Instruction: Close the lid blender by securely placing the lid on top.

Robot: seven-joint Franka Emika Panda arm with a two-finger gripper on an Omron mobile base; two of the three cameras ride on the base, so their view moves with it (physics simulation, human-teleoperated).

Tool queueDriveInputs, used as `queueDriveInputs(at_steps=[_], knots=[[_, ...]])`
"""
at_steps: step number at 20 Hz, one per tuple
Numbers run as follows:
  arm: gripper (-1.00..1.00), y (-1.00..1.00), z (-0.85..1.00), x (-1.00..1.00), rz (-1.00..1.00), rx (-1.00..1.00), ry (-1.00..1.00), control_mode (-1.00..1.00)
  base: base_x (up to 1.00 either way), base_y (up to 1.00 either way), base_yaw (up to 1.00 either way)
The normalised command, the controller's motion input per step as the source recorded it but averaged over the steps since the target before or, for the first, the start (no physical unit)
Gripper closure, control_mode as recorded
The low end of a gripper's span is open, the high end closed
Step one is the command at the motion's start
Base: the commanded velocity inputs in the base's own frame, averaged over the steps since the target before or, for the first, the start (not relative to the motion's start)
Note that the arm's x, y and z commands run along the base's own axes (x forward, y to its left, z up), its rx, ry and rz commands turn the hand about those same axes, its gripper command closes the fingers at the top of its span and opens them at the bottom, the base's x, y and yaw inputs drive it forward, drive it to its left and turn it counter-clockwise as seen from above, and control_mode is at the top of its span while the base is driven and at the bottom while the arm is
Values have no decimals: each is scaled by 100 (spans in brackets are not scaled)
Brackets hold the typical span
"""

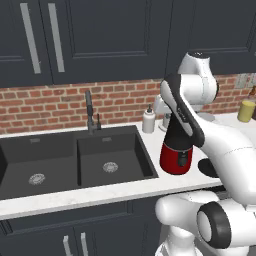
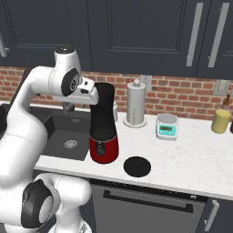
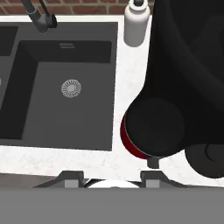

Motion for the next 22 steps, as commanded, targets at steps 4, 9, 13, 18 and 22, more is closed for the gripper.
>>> queueDriveInputs(at_steps=[4,9,13,18,22], knots=[[-100,-6,0,-34,0,0,-3,-100,0,0,0],[-100,-58,0,-97,-6,8,-16,-100,0,0,0],[-100,-98,0,-100,-8,13,-18,-100,0,0,0],[-100,-100,0,-93,0,12,-13,-100,0,0,0],[-100,-100,0,-63,6,8,-5,-100,0,0,0]])
